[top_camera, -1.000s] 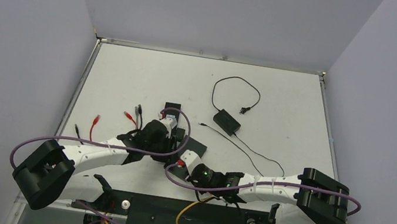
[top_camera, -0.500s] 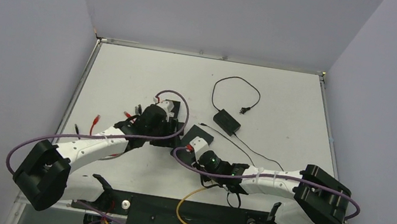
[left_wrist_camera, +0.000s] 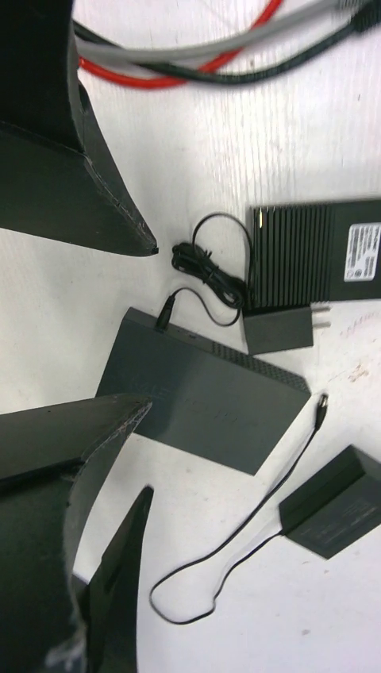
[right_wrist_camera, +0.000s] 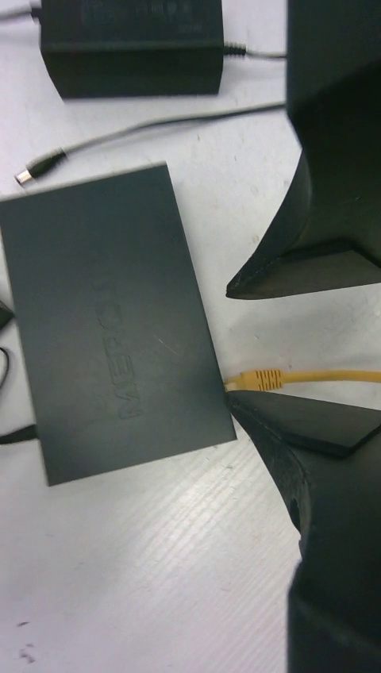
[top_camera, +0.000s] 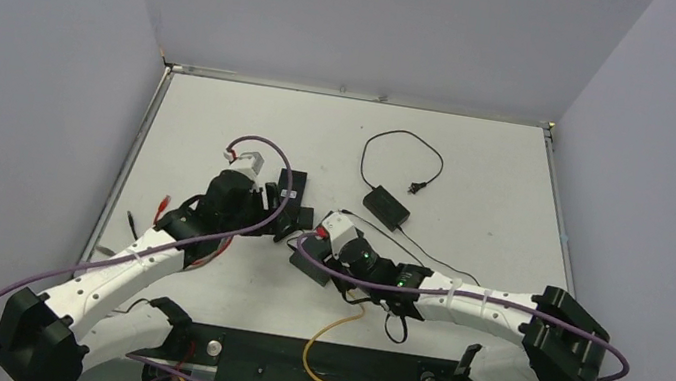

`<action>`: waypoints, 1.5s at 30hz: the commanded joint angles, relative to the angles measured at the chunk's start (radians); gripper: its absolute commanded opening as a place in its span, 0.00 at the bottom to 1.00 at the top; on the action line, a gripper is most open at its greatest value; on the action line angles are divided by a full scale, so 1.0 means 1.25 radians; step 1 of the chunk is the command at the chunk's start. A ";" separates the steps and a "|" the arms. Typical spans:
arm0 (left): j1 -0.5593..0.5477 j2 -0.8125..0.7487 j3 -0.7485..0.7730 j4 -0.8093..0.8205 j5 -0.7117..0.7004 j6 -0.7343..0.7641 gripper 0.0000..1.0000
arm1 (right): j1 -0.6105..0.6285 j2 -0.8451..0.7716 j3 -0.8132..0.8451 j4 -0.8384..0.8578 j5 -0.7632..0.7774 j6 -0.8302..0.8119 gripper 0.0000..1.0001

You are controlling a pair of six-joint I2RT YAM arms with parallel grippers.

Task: Insert the plug into the switch port
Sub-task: Insert the connector into the switch port, then pick up the connector from the center of the board.

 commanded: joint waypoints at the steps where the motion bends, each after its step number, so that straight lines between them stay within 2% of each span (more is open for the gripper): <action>1: 0.021 -0.029 0.032 -0.034 -0.088 -0.005 0.62 | -0.013 -0.072 0.054 0.003 0.086 -0.021 0.43; 3: 0.027 -0.027 0.037 -0.038 -0.114 -0.003 0.62 | -0.020 -0.101 0.053 0.021 0.111 -0.009 0.46; 5: 0.030 -0.018 0.042 -0.041 -0.149 0.001 0.62 | -0.041 -0.130 0.045 0.060 0.096 0.012 0.66; 6: 0.033 -0.011 0.045 -0.044 -0.158 -0.001 0.62 | -0.048 -0.140 0.041 0.067 0.087 0.021 0.79; 9: 0.046 0.005 0.045 -0.046 -0.194 -0.014 0.62 | -0.070 -0.187 0.024 0.090 0.057 0.022 0.84; 13: 0.101 0.027 0.031 -0.035 -0.204 -0.034 0.62 | -0.079 -0.244 -0.024 0.137 0.099 0.062 0.86; 15: 0.135 0.039 0.022 -0.020 -0.192 -0.038 0.62 | -0.087 -0.268 -0.041 0.146 0.138 0.128 0.86; 18: 0.179 0.063 0.007 0.000 -0.170 -0.041 0.62 | -0.108 -0.297 -0.043 0.093 0.196 0.201 0.88; 22: 0.223 0.100 -0.002 0.029 -0.167 -0.039 0.61 | -0.119 -0.337 -0.073 0.098 0.178 0.198 0.89; 26: 0.246 0.149 -0.006 0.055 -0.156 -0.047 0.60 | -0.119 -0.363 -0.105 0.099 0.177 0.190 0.84; 32: 0.278 0.222 0.000 0.080 -0.131 -0.052 0.52 | -0.121 -0.361 -0.122 0.102 0.169 0.192 0.76; 45: 0.302 0.344 0.030 0.104 -0.100 -0.040 0.28 | -0.121 -0.326 -0.140 0.137 0.141 0.193 0.73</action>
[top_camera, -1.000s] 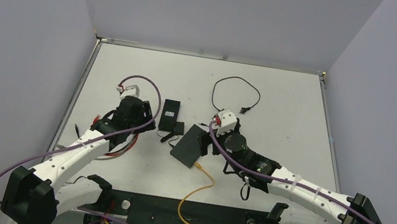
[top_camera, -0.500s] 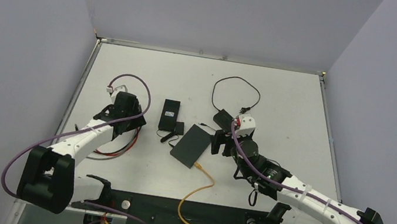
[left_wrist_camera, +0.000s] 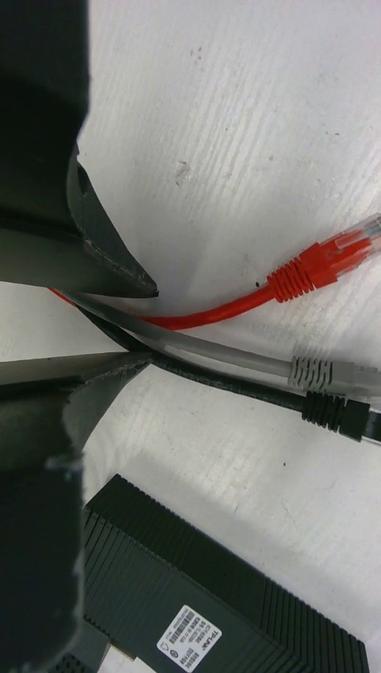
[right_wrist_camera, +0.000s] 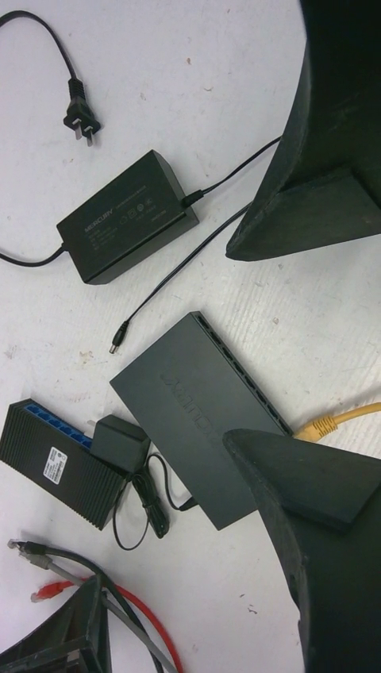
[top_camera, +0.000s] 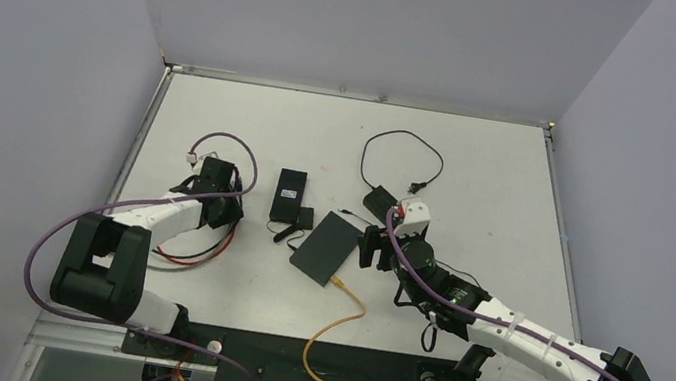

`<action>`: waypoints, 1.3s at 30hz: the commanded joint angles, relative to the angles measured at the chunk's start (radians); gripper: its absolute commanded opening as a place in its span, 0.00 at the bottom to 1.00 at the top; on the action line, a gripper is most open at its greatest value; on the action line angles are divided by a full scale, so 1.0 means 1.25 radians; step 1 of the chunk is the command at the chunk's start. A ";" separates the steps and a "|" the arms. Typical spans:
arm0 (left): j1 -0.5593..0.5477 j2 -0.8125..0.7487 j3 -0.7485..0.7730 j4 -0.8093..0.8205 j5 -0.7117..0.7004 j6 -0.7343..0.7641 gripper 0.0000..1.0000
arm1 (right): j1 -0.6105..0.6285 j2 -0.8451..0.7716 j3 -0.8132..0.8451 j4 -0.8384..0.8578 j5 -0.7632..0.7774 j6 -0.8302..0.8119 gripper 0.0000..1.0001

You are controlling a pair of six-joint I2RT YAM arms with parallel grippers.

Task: Insert the plug into the switch port
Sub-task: Pick up the connector from the center of the board.

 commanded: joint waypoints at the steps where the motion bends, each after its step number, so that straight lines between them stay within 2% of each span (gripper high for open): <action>1: 0.009 0.021 0.038 0.041 0.018 0.005 0.25 | -0.002 0.008 -0.008 0.051 -0.012 0.006 0.73; 10: 0.012 0.006 0.040 0.027 0.034 0.003 0.00 | -0.002 0.016 -0.011 0.061 -0.018 0.003 0.72; 24: 0.007 -0.150 0.048 -0.028 0.040 0.037 0.00 | -0.001 0.015 0.003 0.036 -0.016 0.004 0.72; 28: -0.015 -0.196 0.056 -0.038 0.109 0.062 0.00 | -0.002 0.006 0.017 0.018 -0.025 -0.001 0.73; 31: -0.039 -0.222 0.064 -0.039 0.174 0.082 0.00 | -0.002 -0.004 0.025 0.008 -0.033 -0.009 0.78; 39: -0.167 -0.293 0.059 -0.021 0.325 0.118 0.00 | -0.002 -0.035 0.032 0.022 -0.058 0.022 0.86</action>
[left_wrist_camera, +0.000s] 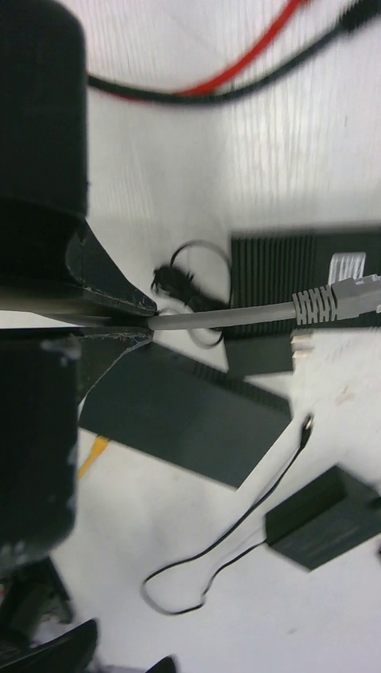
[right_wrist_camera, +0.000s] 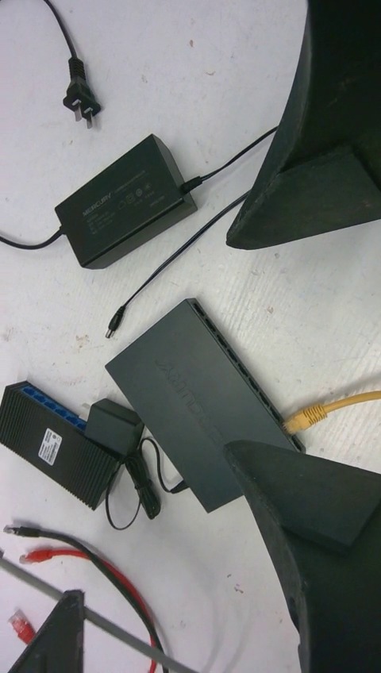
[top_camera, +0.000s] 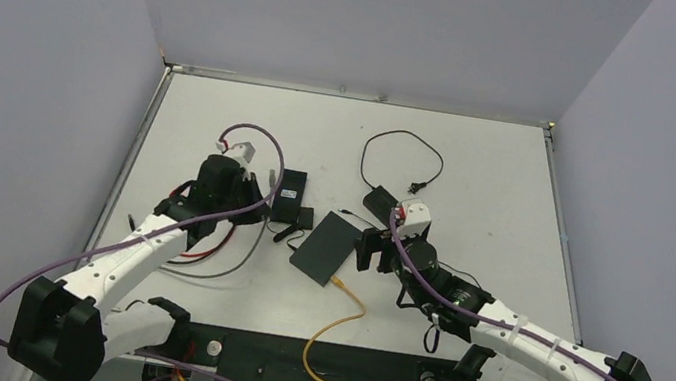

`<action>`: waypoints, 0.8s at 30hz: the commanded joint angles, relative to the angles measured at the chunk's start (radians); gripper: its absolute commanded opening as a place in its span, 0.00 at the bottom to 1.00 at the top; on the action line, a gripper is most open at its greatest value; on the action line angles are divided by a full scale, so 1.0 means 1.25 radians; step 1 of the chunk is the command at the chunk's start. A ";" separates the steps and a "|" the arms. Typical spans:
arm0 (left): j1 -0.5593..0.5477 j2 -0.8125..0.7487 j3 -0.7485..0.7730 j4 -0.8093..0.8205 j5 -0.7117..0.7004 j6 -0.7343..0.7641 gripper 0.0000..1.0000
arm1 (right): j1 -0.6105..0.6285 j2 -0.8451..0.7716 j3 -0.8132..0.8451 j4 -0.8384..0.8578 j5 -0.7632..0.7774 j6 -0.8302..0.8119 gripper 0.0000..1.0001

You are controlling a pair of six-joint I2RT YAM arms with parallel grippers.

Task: Insert the plug into the switch port
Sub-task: Pick up the connector from the center of the board.

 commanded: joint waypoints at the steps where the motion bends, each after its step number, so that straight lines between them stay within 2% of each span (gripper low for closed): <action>1: -0.061 -0.045 0.028 0.035 0.138 0.035 0.00 | -0.002 -0.027 0.039 0.036 -0.039 0.032 0.86; 10: -0.141 -0.162 -0.047 0.096 0.229 0.038 0.00 | -0.001 -0.034 0.062 0.062 -0.111 0.094 0.89; 24: -0.265 -0.270 -0.162 0.236 0.180 -0.008 0.00 | 0.003 0.021 0.083 0.134 -0.159 0.248 0.82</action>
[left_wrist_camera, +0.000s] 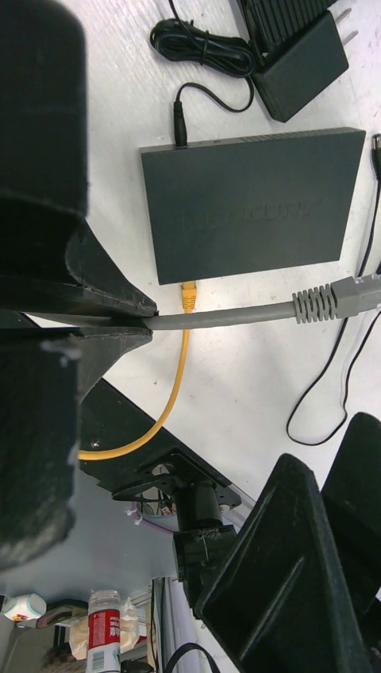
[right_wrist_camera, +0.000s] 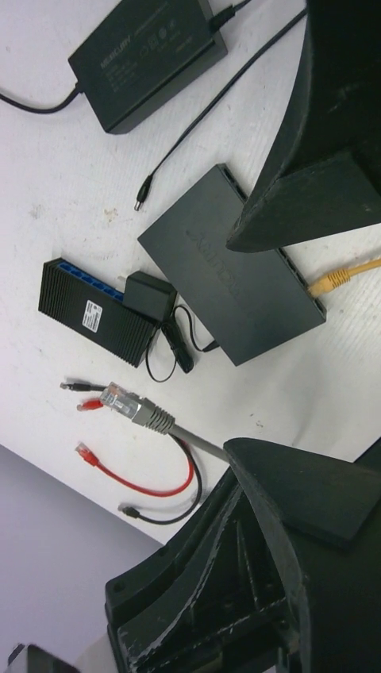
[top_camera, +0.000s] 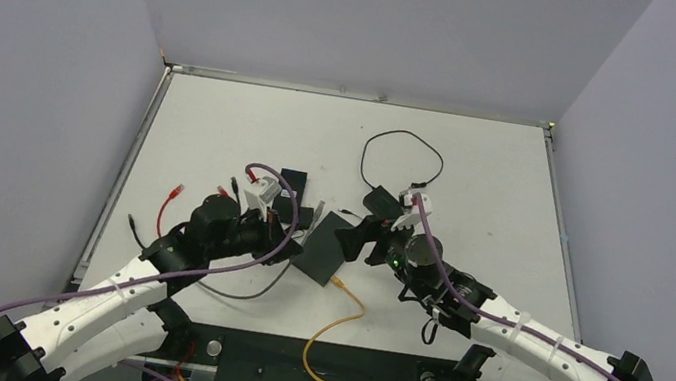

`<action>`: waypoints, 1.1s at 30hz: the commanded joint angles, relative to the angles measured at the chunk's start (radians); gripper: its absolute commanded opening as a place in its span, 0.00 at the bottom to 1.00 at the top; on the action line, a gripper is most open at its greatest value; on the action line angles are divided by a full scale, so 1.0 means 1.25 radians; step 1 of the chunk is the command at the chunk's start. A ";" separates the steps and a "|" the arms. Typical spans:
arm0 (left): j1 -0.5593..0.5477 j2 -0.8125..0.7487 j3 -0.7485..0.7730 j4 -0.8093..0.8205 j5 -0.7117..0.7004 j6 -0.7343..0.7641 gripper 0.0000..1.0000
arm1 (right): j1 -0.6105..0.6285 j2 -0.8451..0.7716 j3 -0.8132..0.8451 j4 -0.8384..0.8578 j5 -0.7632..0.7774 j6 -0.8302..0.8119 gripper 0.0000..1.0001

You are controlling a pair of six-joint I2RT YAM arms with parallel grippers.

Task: Insert the plug into the switch port
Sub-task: Pick up the connector from the center of the board.

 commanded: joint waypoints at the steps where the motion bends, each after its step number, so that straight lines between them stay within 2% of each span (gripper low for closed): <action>1: -0.026 -0.018 -0.017 0.089 -0.023 -0.020 0.00 | 0.004 0.027 0.032 0.085 -0.034 0.076 0.81; 10: -0.107 -0.019 -0.021 0.111 -0.143 -0.005 0.00 | 0.009 0.073 0.038 0.111 -0.038 0.148 0.76; 16: -0.188 0.027 0.021 0.030 -0.319 0.024 0.00 | 0.013 0.095 0.050 0.113 -0.009 0.173 0.73; 24: -0.318 0.098 0.073 -0.009 -0.543 0.024 0.00 | 0.018 0.161 0.104 0.059 0.054 0.196 0.69; 33: -0.377 0.127 0.099 -0.024 -0.650 0.008 0.00 | 0.025 0.219 0.138 0.040 0.072 0.213 0.61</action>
